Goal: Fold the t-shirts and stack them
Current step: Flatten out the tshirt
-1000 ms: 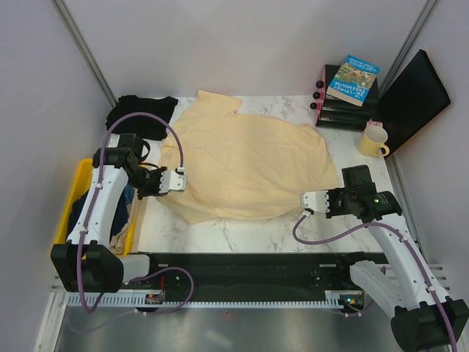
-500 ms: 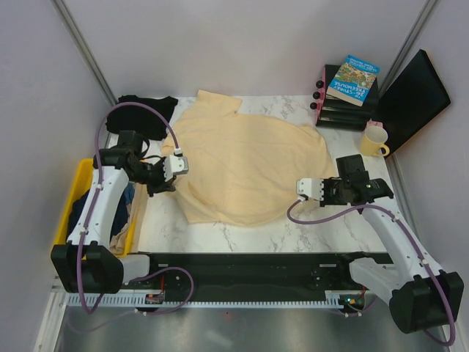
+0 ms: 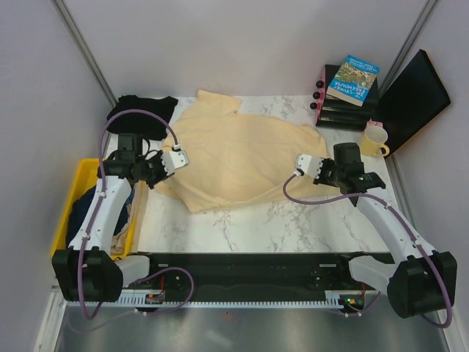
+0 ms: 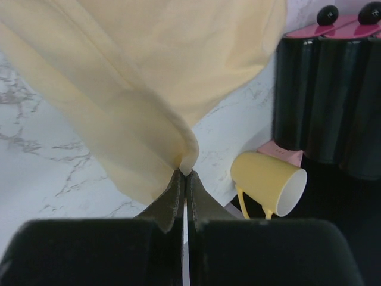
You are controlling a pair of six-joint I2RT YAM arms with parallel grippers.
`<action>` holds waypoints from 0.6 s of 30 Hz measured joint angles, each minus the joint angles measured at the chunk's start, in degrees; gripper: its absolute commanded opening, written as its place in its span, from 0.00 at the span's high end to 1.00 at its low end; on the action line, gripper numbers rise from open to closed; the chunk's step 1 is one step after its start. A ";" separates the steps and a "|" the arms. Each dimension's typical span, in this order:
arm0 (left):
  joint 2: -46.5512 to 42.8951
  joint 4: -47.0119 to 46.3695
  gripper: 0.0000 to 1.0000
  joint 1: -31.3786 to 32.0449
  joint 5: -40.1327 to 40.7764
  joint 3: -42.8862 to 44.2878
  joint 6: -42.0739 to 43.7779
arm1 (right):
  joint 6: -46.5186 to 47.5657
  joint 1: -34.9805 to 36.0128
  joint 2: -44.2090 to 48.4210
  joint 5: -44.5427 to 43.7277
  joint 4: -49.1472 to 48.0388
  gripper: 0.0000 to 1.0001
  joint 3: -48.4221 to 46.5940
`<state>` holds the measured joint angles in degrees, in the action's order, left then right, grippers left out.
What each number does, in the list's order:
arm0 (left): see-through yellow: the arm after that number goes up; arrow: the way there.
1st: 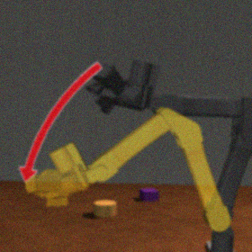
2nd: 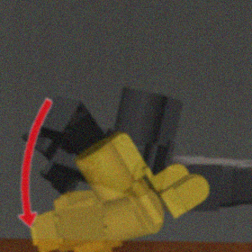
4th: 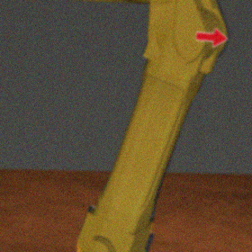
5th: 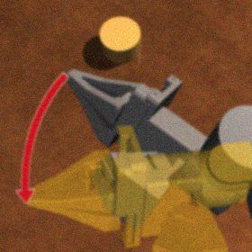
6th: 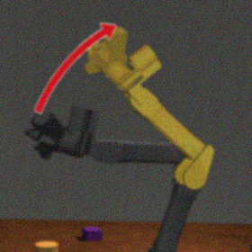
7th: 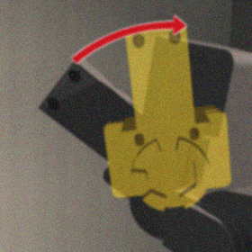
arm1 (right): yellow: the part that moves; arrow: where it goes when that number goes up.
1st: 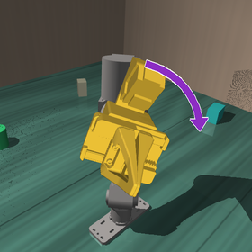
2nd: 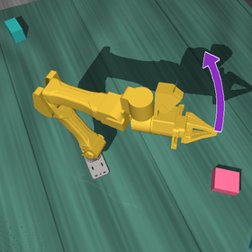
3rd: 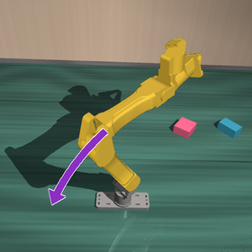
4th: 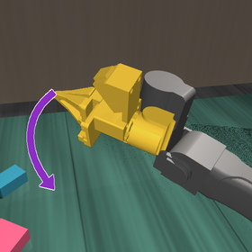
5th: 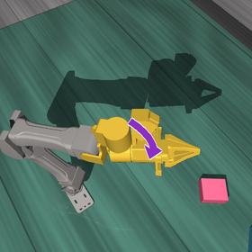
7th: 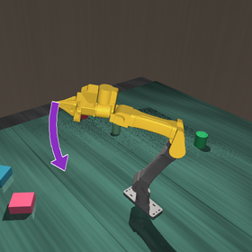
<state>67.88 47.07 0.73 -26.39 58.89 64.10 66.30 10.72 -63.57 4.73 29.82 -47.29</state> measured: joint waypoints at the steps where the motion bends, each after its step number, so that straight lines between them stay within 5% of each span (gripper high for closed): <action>1: -0.02 -0.94 0.98 -0.02 1.09 -0.66 -0.07 | -0.42 0.00 -0.39 -1.05 -1.09 1.00 0.02; 10: -8.00 -21.68 0.98 -0.02 10.69 -6.95 -1.57 | -2.71 0.00 -1.11 -6.82 -7.02 1.00 1.79; 18: -0.85 -37.18 0.98 0.07 14.36 8.72 -1.57 | -3.10 0.24 -6.10 -9.70 -18.86 1.00 1.36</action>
<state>67.02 9.89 0.80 -12.03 67.61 62.52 63.20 10.96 -69.67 -4.97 10.96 -45.93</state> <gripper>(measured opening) 0.022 0.010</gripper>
